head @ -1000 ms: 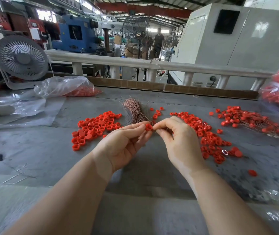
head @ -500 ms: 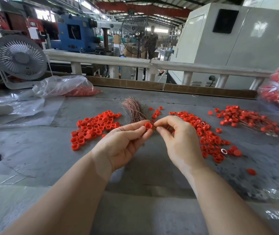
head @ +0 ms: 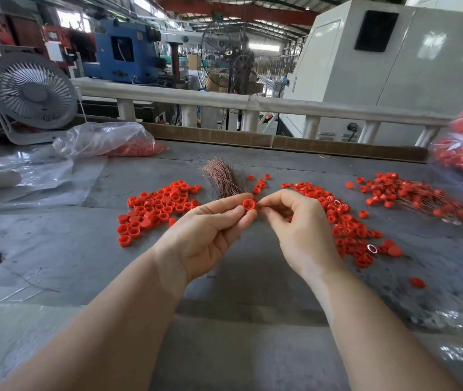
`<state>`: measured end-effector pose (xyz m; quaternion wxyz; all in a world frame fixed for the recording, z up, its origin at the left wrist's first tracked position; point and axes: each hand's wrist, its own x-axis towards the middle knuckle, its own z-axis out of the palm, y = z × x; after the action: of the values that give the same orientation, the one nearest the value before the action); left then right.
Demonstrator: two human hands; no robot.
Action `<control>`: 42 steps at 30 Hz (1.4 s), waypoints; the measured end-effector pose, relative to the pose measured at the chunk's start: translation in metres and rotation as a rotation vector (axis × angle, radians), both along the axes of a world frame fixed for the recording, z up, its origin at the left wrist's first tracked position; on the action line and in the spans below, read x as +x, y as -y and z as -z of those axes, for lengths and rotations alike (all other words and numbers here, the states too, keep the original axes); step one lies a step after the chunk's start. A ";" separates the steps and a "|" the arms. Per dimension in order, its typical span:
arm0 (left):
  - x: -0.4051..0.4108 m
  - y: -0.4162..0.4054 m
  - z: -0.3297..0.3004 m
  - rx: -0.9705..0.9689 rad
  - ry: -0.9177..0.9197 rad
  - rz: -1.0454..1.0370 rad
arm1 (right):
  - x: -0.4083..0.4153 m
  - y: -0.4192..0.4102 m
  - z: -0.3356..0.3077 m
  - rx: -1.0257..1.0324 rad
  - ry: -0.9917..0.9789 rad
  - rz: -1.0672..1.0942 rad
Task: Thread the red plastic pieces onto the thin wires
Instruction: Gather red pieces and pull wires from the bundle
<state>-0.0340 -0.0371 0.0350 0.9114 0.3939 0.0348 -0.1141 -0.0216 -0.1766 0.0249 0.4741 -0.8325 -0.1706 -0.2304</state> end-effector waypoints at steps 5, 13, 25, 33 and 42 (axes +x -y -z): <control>0.000 0.000 0.000 -0.008 0.020 0.016 | 0.001 0.000 -0.001 0.129 -0.080 -0.046; 0.002 0.000 0.003 -0.034 0.042 0.010 | 0.002 0.000 0.001 0.064 -0.064 -0.040; 0.003 0.000 0.003 -0.102 0.028 0.000 | 0.002 -0.001 0.001 0.180 -0.131 -0.088; 0.003 0.001 0.002 -0.136 0.039 -0.010 | 0.003 -0.002 0.003 0.047 -0.072 -0.049; 0.004 -0.001 0.006 -0.154 0.063 0.037 | 0.001 -0.002 0.003 0.197 -0.287 -0.158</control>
<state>-0.0300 -0.0363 0.0295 0.9374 0.3264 -0.0101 -0.1208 -0.0208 -0.1744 0.0216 0.5892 -0.7905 -0.1429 -0.0868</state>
